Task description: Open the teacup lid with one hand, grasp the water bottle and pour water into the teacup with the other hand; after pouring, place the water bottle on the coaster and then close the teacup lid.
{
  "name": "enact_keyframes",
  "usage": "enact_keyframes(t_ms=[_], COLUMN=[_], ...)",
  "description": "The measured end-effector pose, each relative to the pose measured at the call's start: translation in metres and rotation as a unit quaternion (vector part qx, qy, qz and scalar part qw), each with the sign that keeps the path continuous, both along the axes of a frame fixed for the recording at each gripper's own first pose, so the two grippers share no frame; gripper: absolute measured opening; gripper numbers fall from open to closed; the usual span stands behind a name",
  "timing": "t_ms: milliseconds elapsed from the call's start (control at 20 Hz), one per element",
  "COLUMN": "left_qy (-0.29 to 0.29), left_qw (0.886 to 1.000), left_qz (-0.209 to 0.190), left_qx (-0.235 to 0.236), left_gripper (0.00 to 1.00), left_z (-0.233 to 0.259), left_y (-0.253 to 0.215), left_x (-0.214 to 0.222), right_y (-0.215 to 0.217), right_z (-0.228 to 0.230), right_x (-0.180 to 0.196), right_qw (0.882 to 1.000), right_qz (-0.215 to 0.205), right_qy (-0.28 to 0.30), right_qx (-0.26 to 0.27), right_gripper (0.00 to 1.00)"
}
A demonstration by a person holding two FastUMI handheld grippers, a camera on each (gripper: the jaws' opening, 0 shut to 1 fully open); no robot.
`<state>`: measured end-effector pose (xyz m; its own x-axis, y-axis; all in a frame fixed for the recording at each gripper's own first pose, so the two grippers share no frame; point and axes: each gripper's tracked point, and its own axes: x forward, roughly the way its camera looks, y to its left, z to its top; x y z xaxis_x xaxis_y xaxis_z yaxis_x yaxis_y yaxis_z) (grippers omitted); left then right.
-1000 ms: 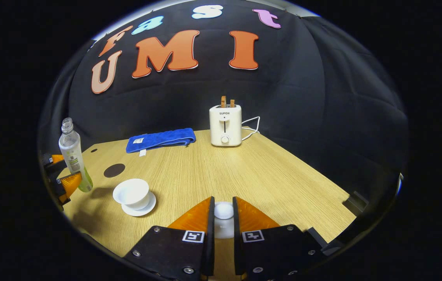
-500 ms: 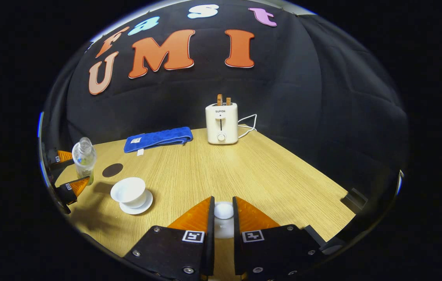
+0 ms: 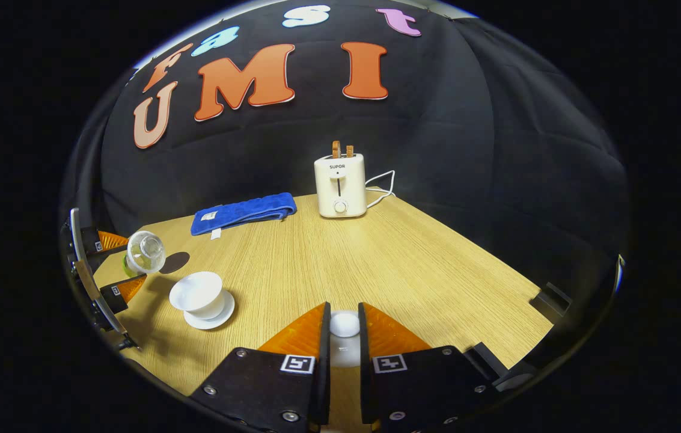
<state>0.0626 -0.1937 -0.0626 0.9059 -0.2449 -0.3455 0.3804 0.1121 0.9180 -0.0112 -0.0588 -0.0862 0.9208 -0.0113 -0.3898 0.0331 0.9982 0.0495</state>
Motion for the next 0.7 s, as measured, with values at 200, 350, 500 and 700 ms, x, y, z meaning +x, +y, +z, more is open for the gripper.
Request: enact_keyframes(t_ms=[200,350,500,700], left_qy=[-0.014,-0.021,-0.029,-0.04], left_qw=[0.998,0.995,0.992,0.985], left_qz=[-0.023,-0.038,-0.044,-0.052], left_qx=[0.05,0.085,0.113,0.159], left_gripper=[0.65,0.65,0.65,0.63], left_z=[0.004,0.009,0.013,0.02], left_y=[-0.011,-0.017,-0.017,-0.017], left_x=[0.01,0.011,0.015,0.02], right_y=[-0.003,-0.006,-0.008,-0.01], right_z=[-0.003,-0.003,-0.006,-0.006], right_x=[-0.002,-0.003,-0.004,-0.005], right_qw=[1.0,1.0,1.0,1.0], right_qz=[-0.002,-0.005,-0.006,-0.008], right_qy=[0.004,0.006,0.008,0.01], right_qx=[0.002,0.003,0.005,0.007], right_gripper=[0.21,0.21,0.21,0.21])
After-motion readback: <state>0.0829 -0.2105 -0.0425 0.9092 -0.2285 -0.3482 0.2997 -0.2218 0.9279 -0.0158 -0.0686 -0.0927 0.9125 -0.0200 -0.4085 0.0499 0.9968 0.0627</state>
